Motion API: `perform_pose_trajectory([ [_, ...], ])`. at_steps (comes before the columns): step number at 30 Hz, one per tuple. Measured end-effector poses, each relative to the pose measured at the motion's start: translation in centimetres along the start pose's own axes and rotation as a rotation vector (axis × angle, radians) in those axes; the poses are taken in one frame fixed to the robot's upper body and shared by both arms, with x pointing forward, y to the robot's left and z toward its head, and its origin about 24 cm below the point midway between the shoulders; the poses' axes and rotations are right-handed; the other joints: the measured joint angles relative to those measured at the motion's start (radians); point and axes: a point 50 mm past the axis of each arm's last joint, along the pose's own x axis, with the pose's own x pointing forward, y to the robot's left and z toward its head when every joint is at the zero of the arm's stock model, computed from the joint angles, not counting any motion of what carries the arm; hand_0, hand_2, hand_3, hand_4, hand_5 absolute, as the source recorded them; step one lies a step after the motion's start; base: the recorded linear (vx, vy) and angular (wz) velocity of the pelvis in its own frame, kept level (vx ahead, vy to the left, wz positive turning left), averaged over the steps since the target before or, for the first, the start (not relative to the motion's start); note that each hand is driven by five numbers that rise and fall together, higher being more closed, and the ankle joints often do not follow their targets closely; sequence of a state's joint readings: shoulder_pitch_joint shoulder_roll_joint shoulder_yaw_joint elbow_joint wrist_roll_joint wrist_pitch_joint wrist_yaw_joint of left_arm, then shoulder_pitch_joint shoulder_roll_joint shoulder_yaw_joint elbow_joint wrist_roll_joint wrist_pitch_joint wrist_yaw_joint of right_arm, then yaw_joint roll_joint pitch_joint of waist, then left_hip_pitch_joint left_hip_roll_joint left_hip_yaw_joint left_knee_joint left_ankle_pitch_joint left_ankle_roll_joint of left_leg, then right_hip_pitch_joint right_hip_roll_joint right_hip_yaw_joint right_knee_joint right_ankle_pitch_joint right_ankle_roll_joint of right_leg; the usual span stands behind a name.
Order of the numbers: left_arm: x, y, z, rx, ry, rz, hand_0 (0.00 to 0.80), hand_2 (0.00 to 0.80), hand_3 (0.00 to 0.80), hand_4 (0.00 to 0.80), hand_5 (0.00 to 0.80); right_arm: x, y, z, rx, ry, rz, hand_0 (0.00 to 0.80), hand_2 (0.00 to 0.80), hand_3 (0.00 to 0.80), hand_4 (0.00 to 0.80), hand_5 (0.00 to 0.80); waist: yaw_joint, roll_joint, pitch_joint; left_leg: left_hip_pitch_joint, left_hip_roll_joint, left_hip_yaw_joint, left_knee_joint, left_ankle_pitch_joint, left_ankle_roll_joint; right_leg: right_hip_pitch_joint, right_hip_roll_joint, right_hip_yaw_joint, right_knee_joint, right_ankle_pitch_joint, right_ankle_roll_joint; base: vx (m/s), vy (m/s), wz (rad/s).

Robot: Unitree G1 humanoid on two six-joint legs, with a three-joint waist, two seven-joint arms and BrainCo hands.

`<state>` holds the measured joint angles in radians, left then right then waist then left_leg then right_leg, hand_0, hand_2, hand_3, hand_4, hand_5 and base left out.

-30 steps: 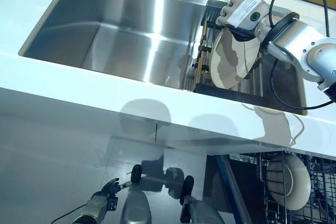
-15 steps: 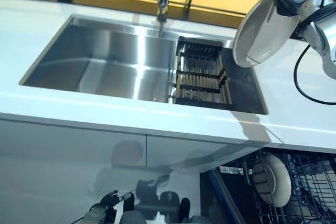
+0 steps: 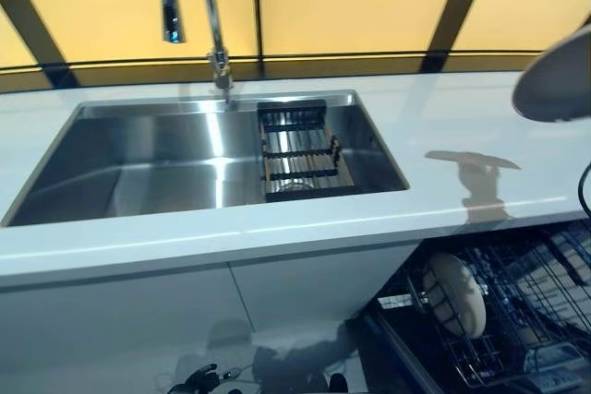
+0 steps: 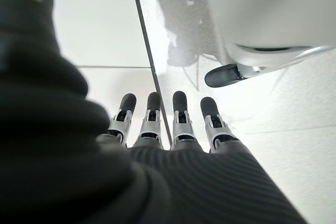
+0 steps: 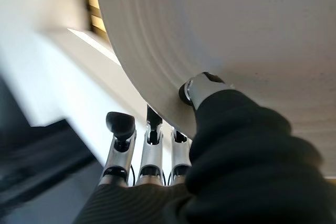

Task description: Take plates into dishwasher

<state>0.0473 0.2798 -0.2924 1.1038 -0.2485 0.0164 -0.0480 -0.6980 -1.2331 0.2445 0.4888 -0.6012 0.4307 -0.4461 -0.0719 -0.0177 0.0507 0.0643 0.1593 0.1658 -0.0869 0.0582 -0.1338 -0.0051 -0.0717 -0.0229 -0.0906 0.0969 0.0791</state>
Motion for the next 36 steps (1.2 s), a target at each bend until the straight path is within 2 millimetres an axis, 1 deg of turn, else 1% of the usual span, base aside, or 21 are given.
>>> perform_pose_trajectory([
  [1, 0.0, 0.0, -0.1, 0.0, 0.003, -0.001, 0.0, 0.0, 0.0, 0.0, 0.0, -0.5, 0.6, -0.9, -0.016, 0.023, 0.024, 0.8, 0.8, 0.8, 0.8, 0.8, -0.022, 0.004, -0.002, 0.005, 0.001, 0.011, -0.001, -0.003, -0.001, -0.001, 0.002, 0.01, 0.0, 0.0, 0.0, 0.053, 0.012, -0.27],
  [2, 0.0, 0.0, -0.1, 0.0, 0.007, -0.002, 0.0, 0.0, 0.0, 0.0, 0.0, -0.9, 1.0, -1.3, -0.027, 0.031, 0.037, 0.8, 0.8, 0.8, 0.8, 0.8, -0.029, 0.006, -0.003, 0.012, 0.003, 0.023, -0.002, -0.007, -0.002, -0.001, 0.003, 0.019, 0.0, 0.0, 0.0, 0.039, 0.007, -0.29],
  [3, 0.0, -0.1, -0.2, 0.004, 0.009, -0.003, 0.0, 0.0, 0.0, 0.0, 0.0, -1.3, 1.3, -1.9, -0.039, 0.038, 0.05, 0.8, 0.8, 0.8, 0.8, 0.8, -0.045, 0.009, -0.005, 0.017, 0.004, 0.031, -0.002, -0.01, -0.002, -0.001, 0.006, 0.028, 0.0, 0.001, 0.0, 0.033, 0.003, -0.25],
  [5, 0.0, -0.1, -0.2, 0.03, 0.012, -0.005, 0.0, 0.0, 0.0, 0.0, 0.0, -1.8, 1.8, -3.0, -0.05, 0.066, 0.071, 0.8, 0.8, 0.8, 0.8, 0.8, -0.058, 0.012, -0.006, 0.022, 0.005, 0.05, -0.002, -0.015, -0.002, -0.007, 0.009, 0.045, 0.0, 0.002, 0.0, 0.023, 0.0, -0.25],
  [7, 0.0, -0.2, -0.2, 0.037, 0.014, -0.012, 0.0, 0.0, 0.0, 0.0, 0.0, -2.4, 2.2, -4.3, -0.06, 0.095, 0.097, 0.8, 0.8, 0.8, 0.8, 0.8, -0.073, 0.013, -0.006, 0.029, 0.006, 0.056, -0.002, -0.021, -0.004, -0.007, 0.014, 0.059, 0.0, 0.003, 0.0, 0.012, 0.001, -0.22],
  [11, 0.1, -0.3, 0.0, 0.036, 0.007, -0.016, 0.0, 0.0, 0.0, 0.0, 0.0, -3.3, 2.8, -5.9, -0.05, 0.127, 0.137, 0.8, 0.8, 0.8, 0.8, 0.8, -0.106, 0.017, -0.003, 0.031, 0.007, 0.075, -0.003, -0.024, -0.004, -0.016, 0.016, 0.074, 0.0, 0.005, 0.0, 0.001, 0.003, -0.14],
  [15, 0.3, -0.9, 0.4, 0.032, 0.001, -0.029, 0.0, 0.0, 0.0, 0.0, 0.0, -3.9, 3.0, -6.9, -0.048, 0.144, 0.159, 0.8, 0.8, 0.8, 0.8, 0.8, -0.115, 0.026, 0.01, 0.045, 0.007, 0.094, -0.003, -0.03, -0.004, -0.016, 0.017, 0.094, 0.0, 0.006, 0.002, -0.012, -0.008, -0.14],
  [16, 0.3, -0.9, 0.5, 0.032, 0.0, -0.029, 0.0, 0.0, 0.0, 0.0, 0.0, -4.0, 3.2, -7.0, -0.049, 0.144, 0.169, 0.8, 0.8, 0.8, 0.8, 0.8, -0.114, 0.028, 0.011, 0.046, 0.008, 0.098, -0.003, -0.031, -0.004, -0.016, 0.017, 0.095, 0.0, 0.006, 0.002, -0.01, -0.006, -0.11],
  [18, 0.3, -0.9, 0.6, 0.033, -0.004, -0.028, 0.0, 0.0, 0.0, 0.0, 0.0, -4.5, 3.7, -7.2, -0.05, 0.142, 0.209, 0.8, 0.8, 0.8, 0.8, 0.8, -0.132, 0.037, 0.016, 0.046, 0.008, 0.1, -0.003, -0.032, -0.005, -0.017, 0.017, 0.096, 0.0, 0.006, 0.002, -0.029, -0.01, -0.04],
  [21, 0.3, -0.9, 0.8, 0.034, -0.006, -0.028, 0.0, 0.0, 0.0, 0.0, 0.0, -5.1, 4.3, -7.6, -0.04, 0.148, 0.265, 0.8, 0.8, 0.8, 0.8, 0.8, -0.138, 0.045, 0.024, 0.046, 0.008, 0.105, -0.003, -0.033, -0.006, -0.019, 0.018, 0.099, 0.0, 0.006, 0.002, -0.028, -0.011, -0.04],
  [24, 0.4, -0.9, 1.3, 0.036, -0.017, -0.027, 0.0, 0.0, 0.0, 0.0, 0.0, -5.7, 5.1, -8.0, -0.022, 0.177, 0.333, 0.8, 0.8, 0.8, 0.8, 0.8, -0.137, 0.046, 0.028, 0.046, 0.009, 0.106, -0.003, -0.034, -0.005, -0.02, 0.018, 0.099, 0.0, 0.006, 0.002, 0.0, 0.0, 0.0],
  [28, 0.5, -0.9, 1.6, 0.037, -0.024, -0.027, 0.0, 0.0, 0.0, 0.0, 0.0, -7.1, 6.8, -7.4, 0.072, 0.217, 0.444, 0.8, 0.8, 0.8, 0.8, 0.8, -0.136, 0.038, 0.034, 0.046, 0.008, 0.106, -0.003, -0.034, -0.005, -0.02, 0.019, 0.099, 0.0, 0.006, 0.002, 0.0, 0.0, 0.0],
  [31, 0.5, -0.8, 1.5, 0.037, -0.017, -0.025, 0.0, 0.0, 0.0, 0.0, 0.0, -9.1, 8.8, -6.4, 0.151, 0.254, 0.557, 0.8, 0.8, 0.8, 0.8, 0.8, -0.134, 0.031, 0.042, 0.046, 0.008, 0.106, -0.002, -0.034, -0.005, -0.02, 0.019, 0.099, 0.0, 0.006, 0.002, 0.0, 0.0, 0.0],
  [36, 0.5, -0.8, 1.6, 0.037, -0.013, -0.023, 0.0, 0.0, 0.0, 0.0, 0.0, -11.1, 10.7, -5.1, 0.186, 0.269, 0.712, 0.8, 0.8, 0.8, 0.8, 0.8, -0.131, 0.031, 0.044, 0.047, 0.006, 0.105, -0.001, -0.034, -0.005, -0.018, 0.019, 0.098, 0.0, 0.006, 0.002, 0.0, 0.0, 0.0],
])
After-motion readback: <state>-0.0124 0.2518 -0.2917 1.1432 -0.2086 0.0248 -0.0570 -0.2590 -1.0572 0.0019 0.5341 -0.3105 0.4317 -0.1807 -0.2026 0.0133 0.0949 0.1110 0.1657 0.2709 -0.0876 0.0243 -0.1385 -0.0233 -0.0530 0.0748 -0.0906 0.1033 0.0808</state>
